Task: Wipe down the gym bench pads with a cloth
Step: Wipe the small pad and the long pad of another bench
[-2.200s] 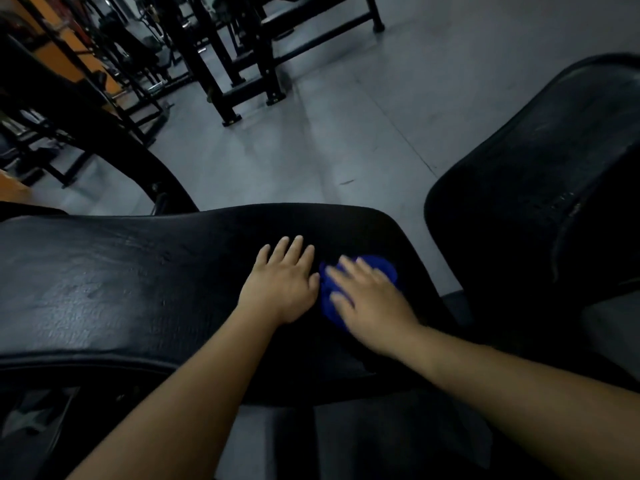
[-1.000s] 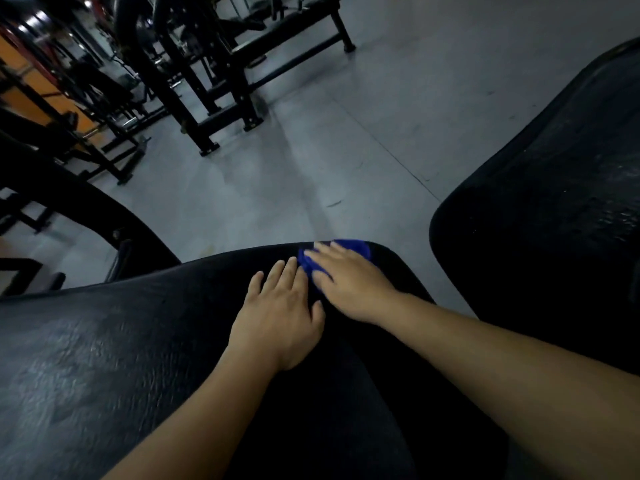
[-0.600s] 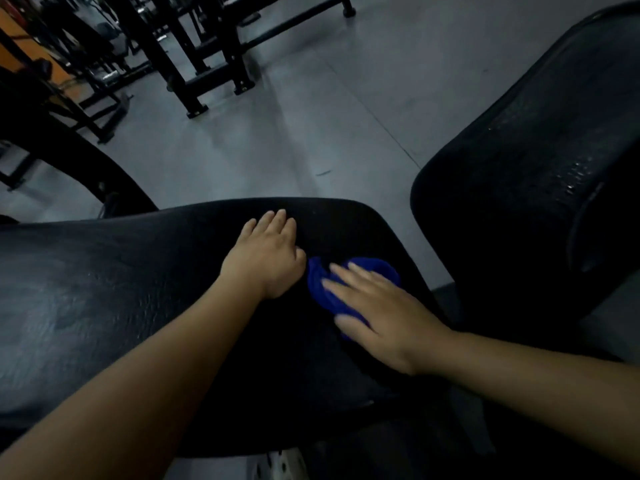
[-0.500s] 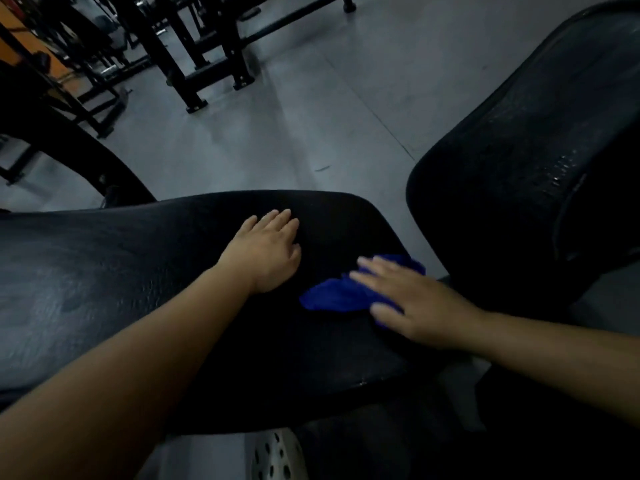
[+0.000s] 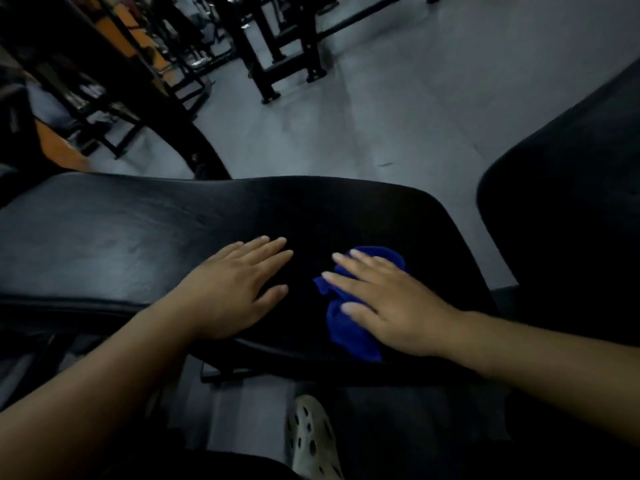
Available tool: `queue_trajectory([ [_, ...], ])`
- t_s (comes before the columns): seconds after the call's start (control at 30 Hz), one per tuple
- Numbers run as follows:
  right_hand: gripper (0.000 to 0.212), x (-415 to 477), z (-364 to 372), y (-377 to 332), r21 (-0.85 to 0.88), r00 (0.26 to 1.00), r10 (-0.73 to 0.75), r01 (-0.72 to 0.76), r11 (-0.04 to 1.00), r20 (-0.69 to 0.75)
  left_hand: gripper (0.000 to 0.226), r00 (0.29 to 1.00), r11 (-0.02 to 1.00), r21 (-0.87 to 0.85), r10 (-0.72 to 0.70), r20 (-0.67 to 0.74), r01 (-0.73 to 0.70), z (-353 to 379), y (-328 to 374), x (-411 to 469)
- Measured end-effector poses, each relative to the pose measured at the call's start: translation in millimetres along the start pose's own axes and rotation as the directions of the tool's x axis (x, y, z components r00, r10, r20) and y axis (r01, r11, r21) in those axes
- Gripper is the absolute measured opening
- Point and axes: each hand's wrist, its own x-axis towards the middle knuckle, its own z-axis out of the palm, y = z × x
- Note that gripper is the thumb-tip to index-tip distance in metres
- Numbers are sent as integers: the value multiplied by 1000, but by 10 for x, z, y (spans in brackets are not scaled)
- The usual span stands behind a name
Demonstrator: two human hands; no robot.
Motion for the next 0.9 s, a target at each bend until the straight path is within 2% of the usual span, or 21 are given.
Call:
queue_trajectory([
  [0.07, 65, 221, 66, -341, 15, 993, -119, 119, 993, 21, 99, 989, 989, 16, -144, -43, 145, -95, -358, -142],
  [0.17, 62, 341, 1, -204, 9, 962, -267, 267, 964, 51, 99, 952, 952, 45, -301, -51, 303, -146, -809, -454],
  [0.2, 62, 479, -24, -82, -14, 971, -238, 239, 971, 7, 97, 945, 944, 58, -322, -48, 325, -130, -840, -511],
  [0.27, 59, 942, -59, -46, -4, 998, -26, 25, 1000, -64, 94, 940, 938, 63, -337, -57, 340, -102, -779, -539],
  [0.3, 57, 1187, -30, -198, -9, 995, 67, -68, 998, -71, 93, 937, 935, 60, -345, -62, 349, -95, -738, -536],
  [0.33, 56, 1349, 8, -412, -35, 994, 83, -86, 996, -76, 93, 933, 933, 54, -352, -72, 356, -86, -719, -535],
  [0.4, 62, 1325, 110, -770, -30, 991, -108, 106, 994, -78, 92, 927, 929, 51, -360, -107, 367, -71, -742, -546],
  [0.47, 65, 958, 102, -795, 54, 946, -323, 323, 945, -10, 92, 931, 934, 59, -344, -120, 352, -61, -745, -542],
  [0.5, 65, 838, 98, -668, 68, 936, -352, 351, 934, 8, 91, 931, 936, 46, -341, -129, 349, -54, -730, -553],
  [0.53, 66, 856, 95, -489, 41, 951, -308, 309, 950, -28, 91, 929, 937, 30, -341, -145, 349, -48, -726, -560],
  [0.57, 67, 975, 68, -343, 15, 975, -194, 197, 980, -108, 90, 927, 937, 23, -342, -152, 349, -38, -724, -560],
  [0.6, 63, 1212, 44, -229, -6, 980, -13, 12, 1000, -197, 90, 929, 938, 26, -337, -155, 345, -32, -731, -551],
  [0.63, 58, 1470, 30, -231, -10, 949, 189, -198, 980, -252, 89, 931, 940, 29, -332, -152, 340, -28, -737, -548],
  [0.67, 53, 1703, 49, -335, 1, 910, 304, -316, 949, -284, 89, 933, 941, 24, -330, -146, 336, -36, -757, -538],
  [0.7, 51, 1838, 94, -486, 0, 899, 294, -311, 951, -324, 87, 933, 942, 8, -331, -140, 335, -49, -791, -516],
  [0.73, 51, 1871, 147, -633, 2, 912, 211, -225, 974, -351, 84, 934, 943, -13, -331, -134, 332, -61, -839, -476],
  [0.8, 58, 1605, 174, -869, 45, 961, -17, 30, 999, -277, 81, 936, 946, -38, -323, -140, 321, -87, -927, -376],
  [0.83, 59, 1420, 164, -878, 75, 976, -89, 106, 992, -198, 80, 937, 949, -37, -314, -151, 312, -85, -952, -331],
  [0.9, 56, 1354, 85, -631, 63, 986, -104, 112, 992, -127, 75, 937, 953, -32, -301, -175, 300, -51, -959, -300],
])
